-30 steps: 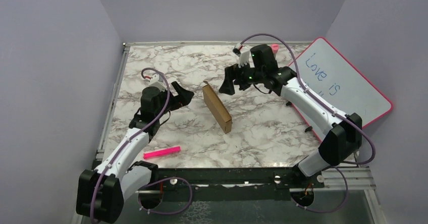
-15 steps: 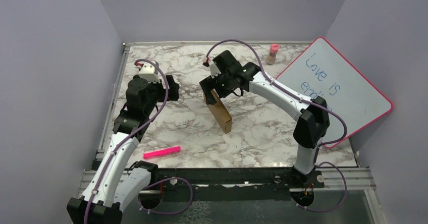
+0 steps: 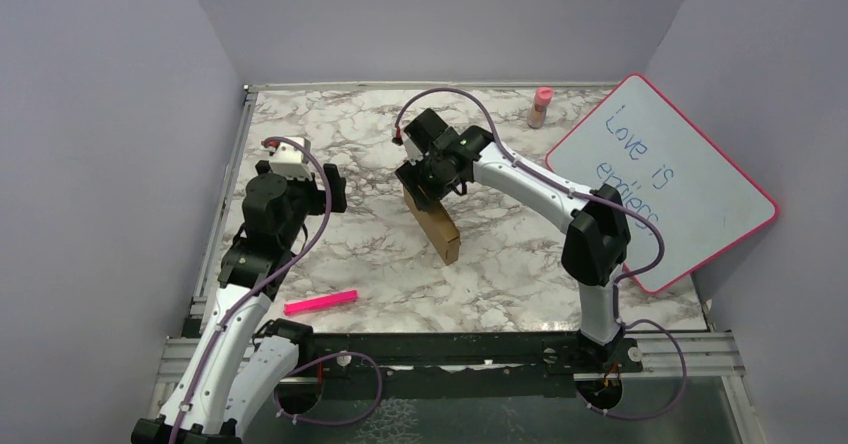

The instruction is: Fold the paper box

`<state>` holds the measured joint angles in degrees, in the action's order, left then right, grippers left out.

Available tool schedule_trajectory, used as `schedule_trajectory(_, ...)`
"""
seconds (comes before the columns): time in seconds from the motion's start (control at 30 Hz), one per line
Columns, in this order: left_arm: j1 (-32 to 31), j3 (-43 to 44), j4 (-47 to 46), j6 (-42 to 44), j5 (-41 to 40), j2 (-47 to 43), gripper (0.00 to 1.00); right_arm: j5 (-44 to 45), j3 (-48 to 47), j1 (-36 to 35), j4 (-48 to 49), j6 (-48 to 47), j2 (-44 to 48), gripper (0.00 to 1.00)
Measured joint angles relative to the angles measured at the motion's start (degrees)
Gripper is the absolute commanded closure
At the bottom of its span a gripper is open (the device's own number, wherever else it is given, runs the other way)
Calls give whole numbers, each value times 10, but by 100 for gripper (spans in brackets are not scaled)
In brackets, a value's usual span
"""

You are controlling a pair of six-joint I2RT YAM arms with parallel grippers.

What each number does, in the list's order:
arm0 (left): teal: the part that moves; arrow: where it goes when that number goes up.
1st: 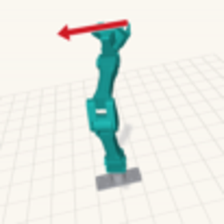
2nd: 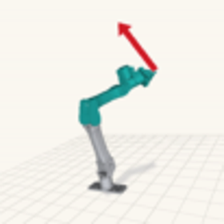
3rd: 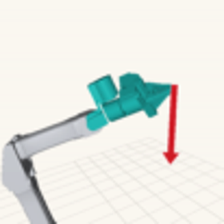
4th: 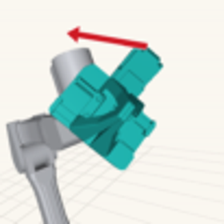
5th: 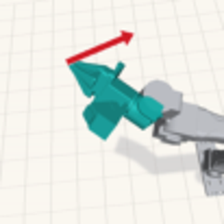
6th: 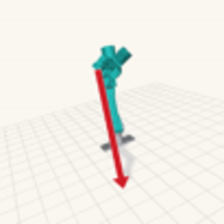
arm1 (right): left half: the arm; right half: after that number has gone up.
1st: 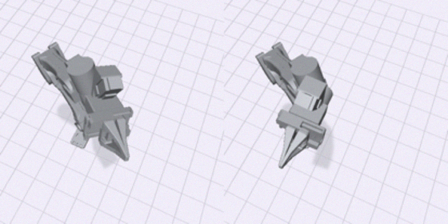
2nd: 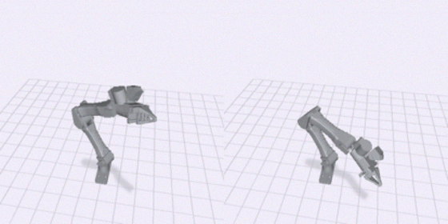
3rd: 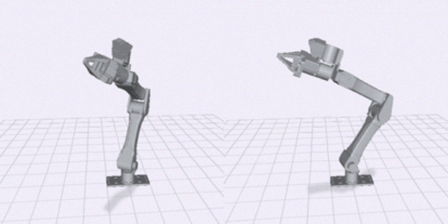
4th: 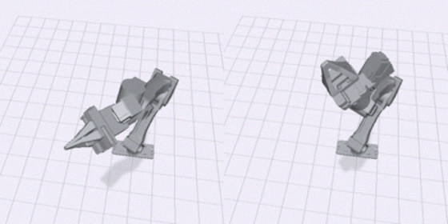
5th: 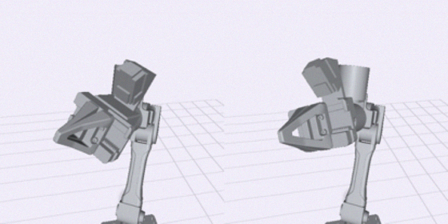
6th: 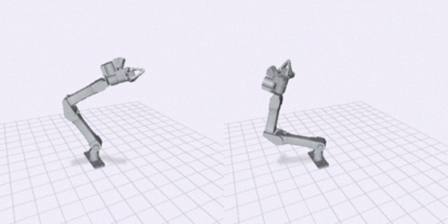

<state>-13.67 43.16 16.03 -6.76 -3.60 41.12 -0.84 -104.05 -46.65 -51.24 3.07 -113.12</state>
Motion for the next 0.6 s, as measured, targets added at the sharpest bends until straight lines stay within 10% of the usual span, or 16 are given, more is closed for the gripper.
schedule_trajectory(0.2,1,0,0,3,0,-10,1,17,-2,-7,-11,-20,-9,61)
schedule_trajectory(0.6,2,-5,-1,5,10,-27,1,-73,-114,-7,-78,-215,-60,65)
